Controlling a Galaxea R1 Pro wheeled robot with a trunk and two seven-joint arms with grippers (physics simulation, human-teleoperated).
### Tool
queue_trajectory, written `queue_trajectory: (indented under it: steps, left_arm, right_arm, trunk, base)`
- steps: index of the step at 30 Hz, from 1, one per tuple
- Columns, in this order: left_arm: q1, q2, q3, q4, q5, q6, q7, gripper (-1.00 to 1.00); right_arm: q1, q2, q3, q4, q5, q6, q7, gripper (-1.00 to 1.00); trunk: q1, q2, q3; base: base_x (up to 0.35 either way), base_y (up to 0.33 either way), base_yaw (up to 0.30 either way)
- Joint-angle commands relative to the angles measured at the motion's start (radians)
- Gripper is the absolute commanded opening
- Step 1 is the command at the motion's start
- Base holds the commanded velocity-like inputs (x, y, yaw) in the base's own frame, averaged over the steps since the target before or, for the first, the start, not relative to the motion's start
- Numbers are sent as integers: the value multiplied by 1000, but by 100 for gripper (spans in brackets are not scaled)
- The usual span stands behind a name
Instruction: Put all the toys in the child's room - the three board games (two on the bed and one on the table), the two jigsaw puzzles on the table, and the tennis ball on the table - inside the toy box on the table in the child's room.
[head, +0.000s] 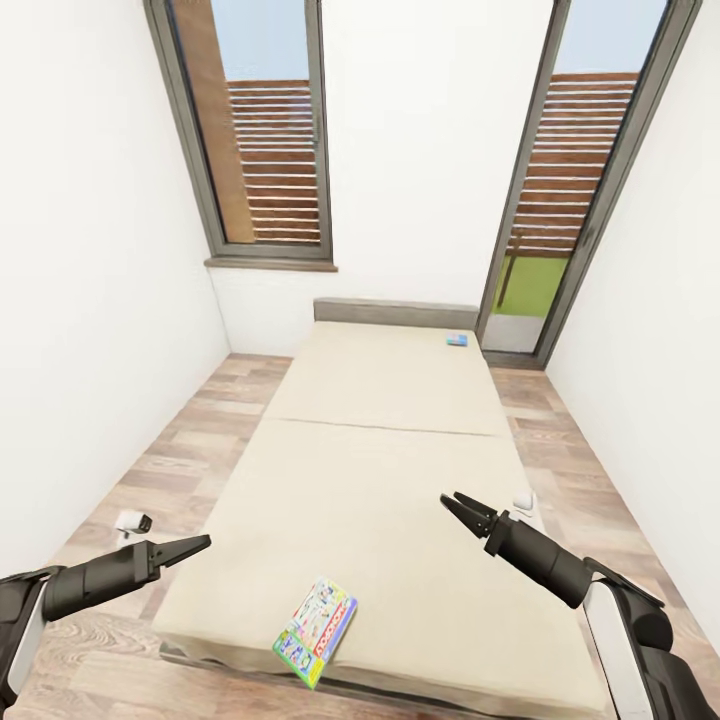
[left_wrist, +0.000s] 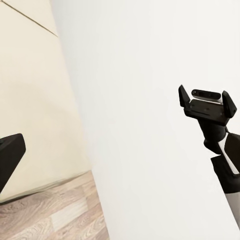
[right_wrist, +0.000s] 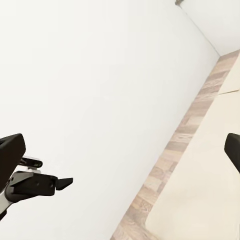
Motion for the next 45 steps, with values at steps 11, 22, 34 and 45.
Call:
queue_trajectory:
  steps: [11, 22, 34, 45]
  left_arm:
    - [-1, 1, 2, -1, 1, 12, -4, 100]
    - [-1, 4, 2, -1, 1, 12, -4, 100]
    - [-1, 5, 2, 0, 1, 12, -4, 100]
    - [-1, 6, 2, 1, 0, 12, -4, 100]
  right_arm:
    - [-1, 3, 2, 0, 3, 6, -4, 100]
    - [-1, 5, 6, 1, 9, 5, -7, 100]
    - [-1, 5, 9, 4, 11, 5, -8, 100]
    - [-1, 5, 10, 4, 11, 4, -9, 100]
  trunk:
    - [1, -2, 16]
    - [1, -2, 34]
    - [1, -2, 54]
    - [1, -2, 72]
  base:
    - [0, 0, 0]
    - [0, 0, 0]
    - [0, 0, 0]
    - [0, 0, 0]
